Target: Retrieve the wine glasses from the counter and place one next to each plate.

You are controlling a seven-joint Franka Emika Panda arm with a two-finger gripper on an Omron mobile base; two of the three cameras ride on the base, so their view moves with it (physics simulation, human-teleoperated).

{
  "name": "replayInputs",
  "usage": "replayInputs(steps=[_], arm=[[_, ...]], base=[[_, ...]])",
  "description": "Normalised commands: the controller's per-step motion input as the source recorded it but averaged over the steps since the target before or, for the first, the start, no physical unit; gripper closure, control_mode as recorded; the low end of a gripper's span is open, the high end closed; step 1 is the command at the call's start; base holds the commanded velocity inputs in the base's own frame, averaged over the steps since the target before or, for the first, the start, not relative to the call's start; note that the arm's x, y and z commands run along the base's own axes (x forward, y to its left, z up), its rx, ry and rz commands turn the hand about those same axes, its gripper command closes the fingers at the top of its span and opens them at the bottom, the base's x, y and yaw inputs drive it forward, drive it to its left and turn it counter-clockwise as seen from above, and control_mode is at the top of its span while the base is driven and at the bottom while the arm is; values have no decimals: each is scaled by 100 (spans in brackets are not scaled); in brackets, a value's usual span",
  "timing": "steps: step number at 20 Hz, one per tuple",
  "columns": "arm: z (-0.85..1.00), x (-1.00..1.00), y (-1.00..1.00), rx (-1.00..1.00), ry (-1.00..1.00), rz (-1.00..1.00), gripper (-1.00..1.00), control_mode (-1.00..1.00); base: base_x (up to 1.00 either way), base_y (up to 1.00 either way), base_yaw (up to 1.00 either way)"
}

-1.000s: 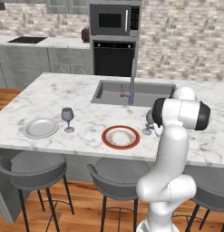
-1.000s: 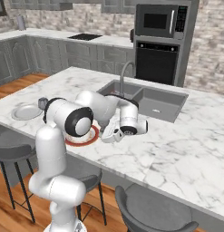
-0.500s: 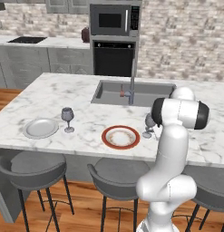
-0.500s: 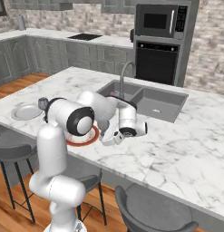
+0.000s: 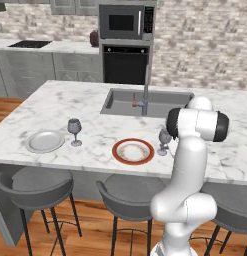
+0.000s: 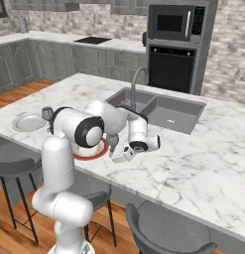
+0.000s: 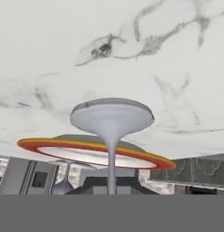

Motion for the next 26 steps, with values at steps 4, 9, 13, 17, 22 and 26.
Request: replayInputs(steps=[4, 9, 13, 17, 22, 26], arm=[[-12, 7, 0, -1, 0, 0, 100, -100], [-11, 19, 1, 0, 0, 0, 100, -100], [-16, 21, 6, 0, 0, 0, 100, -100], [-13, 4, 0, 0, -2, 0, 100, -100], [-7, -1, 0, 0, -14, 1, 100, -100], [-14, -6, 0, -1, -29, 4, 100, -100]], base=[[0, 0, 0], [0, 0, 0], [0, 0, 0], [0, 0, 0], [0, 0, 0], [0, 0, 0]])
